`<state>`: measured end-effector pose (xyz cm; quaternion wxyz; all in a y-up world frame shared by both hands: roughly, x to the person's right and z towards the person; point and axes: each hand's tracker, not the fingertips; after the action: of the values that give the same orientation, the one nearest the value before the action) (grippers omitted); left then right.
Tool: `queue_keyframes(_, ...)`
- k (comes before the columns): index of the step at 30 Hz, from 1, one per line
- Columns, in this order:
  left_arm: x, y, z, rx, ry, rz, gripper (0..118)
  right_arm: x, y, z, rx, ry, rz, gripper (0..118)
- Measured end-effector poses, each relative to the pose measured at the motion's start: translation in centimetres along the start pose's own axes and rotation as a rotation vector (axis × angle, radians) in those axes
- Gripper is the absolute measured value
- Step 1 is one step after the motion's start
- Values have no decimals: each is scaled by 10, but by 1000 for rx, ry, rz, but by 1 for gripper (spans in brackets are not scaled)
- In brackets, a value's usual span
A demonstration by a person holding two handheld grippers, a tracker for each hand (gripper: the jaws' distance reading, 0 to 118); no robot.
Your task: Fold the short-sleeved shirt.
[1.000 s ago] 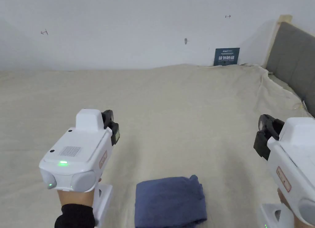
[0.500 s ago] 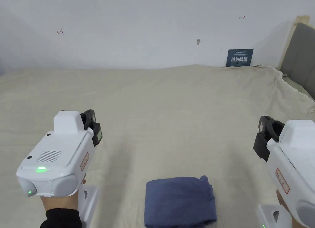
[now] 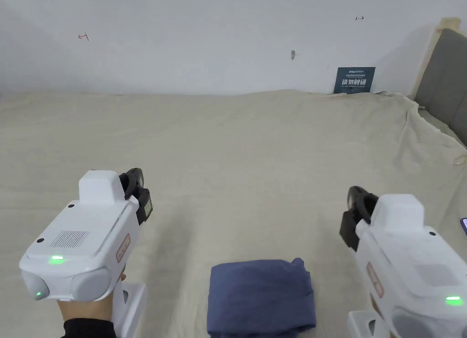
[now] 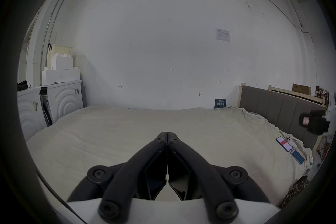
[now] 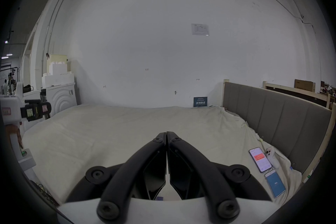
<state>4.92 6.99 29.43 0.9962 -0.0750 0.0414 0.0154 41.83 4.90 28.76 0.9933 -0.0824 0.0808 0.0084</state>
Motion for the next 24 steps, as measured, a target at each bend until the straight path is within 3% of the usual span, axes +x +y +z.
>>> queue_keyframes(9,-5,-25,-2,-74,-26,39,0,-46,-70,-40,-154,144,26,0)
queue_keyframes(16,-9,-51,-5,-165,-56,80,0,-74,-131,-60,-326,220,90,0)
queue_keyframes(24,-7,-86,-11,-311,-111,124,0,-62,-194,-80,-514,186,68,0)
